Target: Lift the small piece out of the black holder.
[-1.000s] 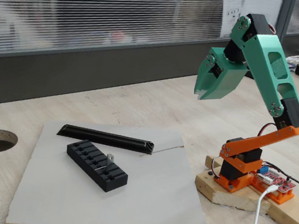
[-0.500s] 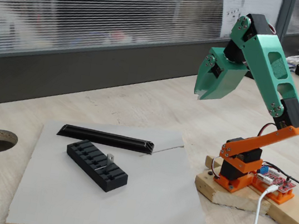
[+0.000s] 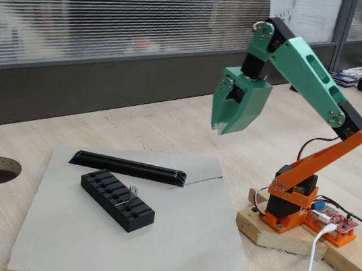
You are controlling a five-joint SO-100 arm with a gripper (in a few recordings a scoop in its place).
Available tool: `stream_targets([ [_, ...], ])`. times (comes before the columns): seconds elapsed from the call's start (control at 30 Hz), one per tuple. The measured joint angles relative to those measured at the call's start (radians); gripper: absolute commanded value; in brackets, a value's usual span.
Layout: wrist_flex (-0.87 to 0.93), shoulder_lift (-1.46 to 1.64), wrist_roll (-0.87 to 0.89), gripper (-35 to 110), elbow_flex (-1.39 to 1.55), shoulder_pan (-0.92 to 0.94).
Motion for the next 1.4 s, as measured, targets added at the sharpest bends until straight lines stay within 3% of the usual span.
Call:
stream_targets([
  [0.23,-0.021,-0.021,0.36,13,0.0,-0.222],
  [0.4,-0.204,-0.126,0.48,13,0.003,-0.333],
  [0.83,-0.442,-0.439,0.505,13,0.003,-0.423],
  [1.07,-0.675,-0.561,0.505,14,0.006,-0.422],
  [1.3,-0.716,-0.588,0.505,15,0.008,-0.426],
  [1.4,-0.719,-0.588,0.505,22,0.008,-0.42],
])
